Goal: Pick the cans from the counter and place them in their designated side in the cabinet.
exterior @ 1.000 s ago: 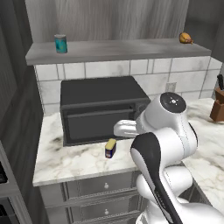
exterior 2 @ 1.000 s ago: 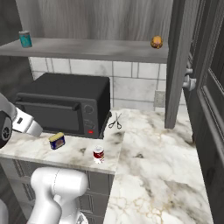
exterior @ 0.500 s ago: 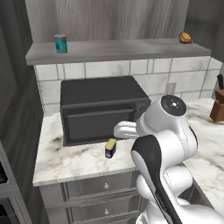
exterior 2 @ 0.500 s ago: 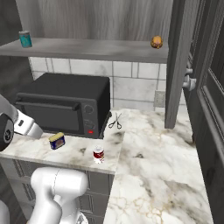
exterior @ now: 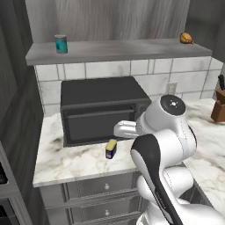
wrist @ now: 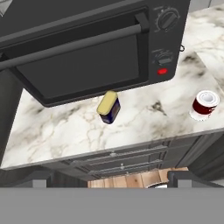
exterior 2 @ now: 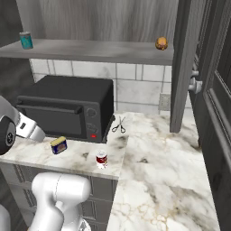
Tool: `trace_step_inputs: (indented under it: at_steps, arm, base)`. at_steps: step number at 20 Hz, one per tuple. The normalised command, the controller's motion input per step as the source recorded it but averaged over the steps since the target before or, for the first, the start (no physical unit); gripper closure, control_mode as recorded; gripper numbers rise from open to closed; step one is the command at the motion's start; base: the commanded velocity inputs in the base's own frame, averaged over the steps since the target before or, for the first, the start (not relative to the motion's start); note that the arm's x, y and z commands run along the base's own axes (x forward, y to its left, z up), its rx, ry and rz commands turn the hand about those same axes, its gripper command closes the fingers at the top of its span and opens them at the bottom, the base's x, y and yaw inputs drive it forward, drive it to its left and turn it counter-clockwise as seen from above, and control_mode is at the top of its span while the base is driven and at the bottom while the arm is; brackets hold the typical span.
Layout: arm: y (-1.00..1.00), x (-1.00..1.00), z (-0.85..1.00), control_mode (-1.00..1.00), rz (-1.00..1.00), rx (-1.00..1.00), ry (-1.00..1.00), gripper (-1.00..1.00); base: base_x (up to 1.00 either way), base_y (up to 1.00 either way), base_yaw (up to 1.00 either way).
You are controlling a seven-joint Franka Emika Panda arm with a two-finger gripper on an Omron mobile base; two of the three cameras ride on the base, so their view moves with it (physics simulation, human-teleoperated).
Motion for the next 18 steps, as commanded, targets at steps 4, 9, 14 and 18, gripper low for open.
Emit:
trace_step_inputs:
  at_steps: [4, 9, 14, 18]
  arm:
    - [0.02, 0.08, 0.00, -1.00, -0.01, 0.00, 0.00, -1.00]
    - [0.05, 0.10, -0.09, -1.00, -0.01, 0.00, 0.00, -1.00]
    - [0.04, 0.12, -0.11, -1.00, -0.01, 0.00, 0.00, -1.00]
    - [0.02, 0.10, -0.13, -1.00, -0.01, 0.00, 0.00, -1.00]
  base:
    - [0.00, 0.00, 0.00]
    - [0.00, 0.00, 0.00]
    - [0.00, 0.00, 0.00]
    - [0.00, 0.00, 0.00]
